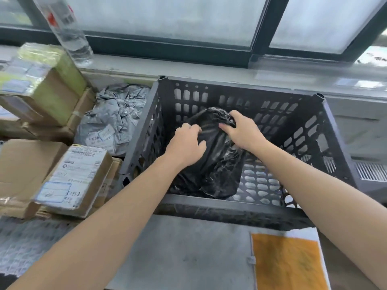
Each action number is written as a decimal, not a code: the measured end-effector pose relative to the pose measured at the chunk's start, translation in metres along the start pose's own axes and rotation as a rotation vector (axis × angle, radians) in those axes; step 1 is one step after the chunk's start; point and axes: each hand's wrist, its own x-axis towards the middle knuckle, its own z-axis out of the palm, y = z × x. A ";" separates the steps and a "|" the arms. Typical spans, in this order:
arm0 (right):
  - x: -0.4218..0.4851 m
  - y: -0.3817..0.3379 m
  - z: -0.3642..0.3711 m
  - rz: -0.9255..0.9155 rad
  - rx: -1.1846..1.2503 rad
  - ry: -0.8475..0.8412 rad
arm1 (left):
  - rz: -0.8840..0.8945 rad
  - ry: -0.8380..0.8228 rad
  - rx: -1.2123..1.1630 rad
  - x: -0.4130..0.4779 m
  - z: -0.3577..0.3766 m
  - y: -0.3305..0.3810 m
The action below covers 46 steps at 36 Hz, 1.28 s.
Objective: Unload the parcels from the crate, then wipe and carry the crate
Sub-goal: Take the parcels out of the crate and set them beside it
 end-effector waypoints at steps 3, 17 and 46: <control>-0.009 -0.004 -0.015 0.057 0.055 0.169 | 0.145 -0.029 -0.027 -0.009 -0.001 0.009; -0.023 -0.019 -0.016 0.407 0.595 0.215 | 0.058 -0.081 0.299 -0.030 0.000 0.053; -0.044 0.008 -0.017 0.307 0.578 0.068 | -0.494 0.071 -1.269 -0.007 -0.043 -0.007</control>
